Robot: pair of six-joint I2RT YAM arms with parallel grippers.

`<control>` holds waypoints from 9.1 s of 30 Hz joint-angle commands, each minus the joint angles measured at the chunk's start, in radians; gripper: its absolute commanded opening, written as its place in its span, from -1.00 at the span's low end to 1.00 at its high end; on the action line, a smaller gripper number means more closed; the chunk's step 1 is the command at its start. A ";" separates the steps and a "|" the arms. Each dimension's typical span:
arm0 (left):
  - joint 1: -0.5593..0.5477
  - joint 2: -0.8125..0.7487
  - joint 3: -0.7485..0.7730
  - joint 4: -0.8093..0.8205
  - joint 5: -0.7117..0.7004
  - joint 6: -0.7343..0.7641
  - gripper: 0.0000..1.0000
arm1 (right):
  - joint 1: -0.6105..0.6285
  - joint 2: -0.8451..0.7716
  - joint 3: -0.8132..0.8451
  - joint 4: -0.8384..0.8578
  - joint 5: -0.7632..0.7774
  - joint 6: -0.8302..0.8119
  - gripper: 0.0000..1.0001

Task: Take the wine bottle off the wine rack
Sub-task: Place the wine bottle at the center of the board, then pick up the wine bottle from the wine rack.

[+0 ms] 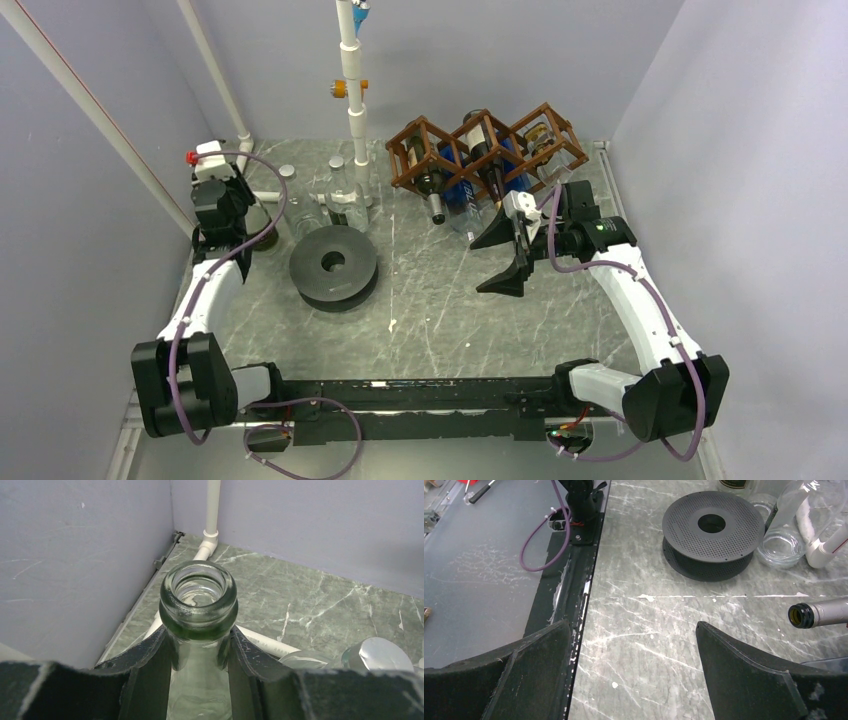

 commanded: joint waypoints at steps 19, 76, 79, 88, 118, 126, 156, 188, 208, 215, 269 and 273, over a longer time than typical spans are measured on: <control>0.004 -0.004 0.129 0.141 0.081 -0.028 -0.13 | 0.004 0.004 0.005 -0.005 -0.005 -0.027 0.99; -0.069 -0.496 -0.082 -0.373 0.827 -0.278 0.99 | -0.314 0.025 -0.015 0.048 0.042 0.003 0.99; -0.079 -0.494 -0.116 -0.409 0.877 -0.249 0.99 | -0.339 0.035 -0.016 0.061 0.058 0.017 0.99; -0.081 -0.547 -0.097 -0.553 0.795 -0.176 0.99 | -0.349 0.041 0.019 0.138 0.198 0.130 0.99; -0.081 -0.603 -0.123 -0.585 0.752 -0.159 0.99 | 0.216 0.431 0.419 0.350 0.910 0.746 0.99; -0.079 -0.604 -0.122 -0.588 0.748 -0.153 0.99 | 0.310 0.521 0.447 0.516 1.263 1.034 0.99; -0.065 -0.606 -0.120 -0.586 0.757 -0.157 0.98 | 0.412 0.695 0.386 0.727 1.476 1.258 0.43; -0.056 -0.600 -0.122 -0.583 0.763 -0.158 0.98 | 0.414 0.713 0.360 0.760 1.462 1.269 -0.06; -0.053 -0.594 -0.122 -0.586 0.759 -0.155 0.98 | 0.393 0.489 0.213 0.773 1.305 1.303 -0.93; -0.052 -0.593 -0.125 -0.570 0.776 -0.160 0.98 | 0.379 0.400 0.126 0.786 1.214 1.322 -1.00; -0.180 -0.588 -0.206 -0.292 0.999 -0.220 0.98 | 0.320 -0.084 -0.043 0.433 0.944 0.975 -1.00; -0.213 -0.595 -0.206 -0.292 0.983 -0.208 0.98 | 0.319 -0.088 -0.036 0.401 0.935 0.893 -1.00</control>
